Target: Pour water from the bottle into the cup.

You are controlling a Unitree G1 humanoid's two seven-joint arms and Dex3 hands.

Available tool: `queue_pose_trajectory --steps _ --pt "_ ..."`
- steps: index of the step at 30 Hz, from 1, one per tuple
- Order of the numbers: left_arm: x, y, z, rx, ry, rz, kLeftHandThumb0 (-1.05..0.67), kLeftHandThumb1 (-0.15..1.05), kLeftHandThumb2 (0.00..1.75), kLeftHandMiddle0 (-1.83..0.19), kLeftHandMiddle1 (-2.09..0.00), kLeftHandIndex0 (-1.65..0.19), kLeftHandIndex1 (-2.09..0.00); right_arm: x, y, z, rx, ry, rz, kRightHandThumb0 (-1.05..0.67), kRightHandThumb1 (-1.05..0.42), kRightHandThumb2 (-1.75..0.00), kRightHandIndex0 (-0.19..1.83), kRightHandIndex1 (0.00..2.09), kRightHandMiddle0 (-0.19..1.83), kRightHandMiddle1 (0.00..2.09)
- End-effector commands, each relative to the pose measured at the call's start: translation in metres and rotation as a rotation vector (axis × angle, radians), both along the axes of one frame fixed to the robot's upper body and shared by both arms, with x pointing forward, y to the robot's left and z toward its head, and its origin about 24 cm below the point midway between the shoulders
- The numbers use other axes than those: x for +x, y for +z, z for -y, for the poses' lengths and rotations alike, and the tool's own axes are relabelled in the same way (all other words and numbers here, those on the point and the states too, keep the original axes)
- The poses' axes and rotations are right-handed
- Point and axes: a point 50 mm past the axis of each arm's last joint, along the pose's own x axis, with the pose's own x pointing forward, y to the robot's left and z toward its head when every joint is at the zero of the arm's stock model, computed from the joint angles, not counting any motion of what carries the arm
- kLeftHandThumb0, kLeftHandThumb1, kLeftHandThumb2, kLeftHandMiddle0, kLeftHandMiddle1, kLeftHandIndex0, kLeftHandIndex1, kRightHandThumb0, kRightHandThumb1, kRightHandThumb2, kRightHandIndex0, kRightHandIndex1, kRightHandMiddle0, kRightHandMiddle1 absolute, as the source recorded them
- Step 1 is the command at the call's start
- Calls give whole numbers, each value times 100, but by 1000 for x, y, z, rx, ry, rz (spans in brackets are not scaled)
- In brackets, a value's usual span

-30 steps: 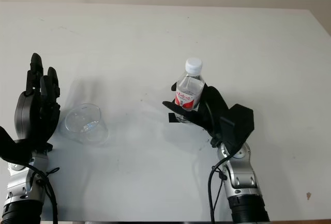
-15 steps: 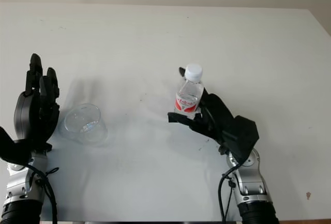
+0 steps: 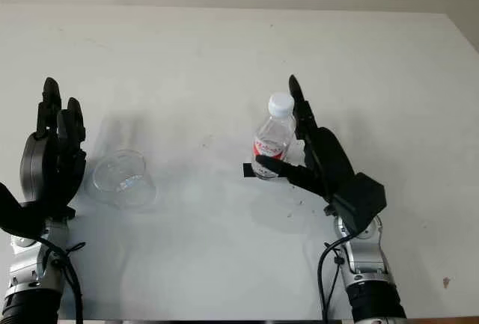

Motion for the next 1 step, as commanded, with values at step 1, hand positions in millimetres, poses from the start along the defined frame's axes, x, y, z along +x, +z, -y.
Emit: queue_pose_trajectory --steps 1 --pt "0 1 -1 5 1 10 -75 105 56 19 0 19 0 1 1 0 21 -11 17 -89 -96 -6 -19 0 -19 0"
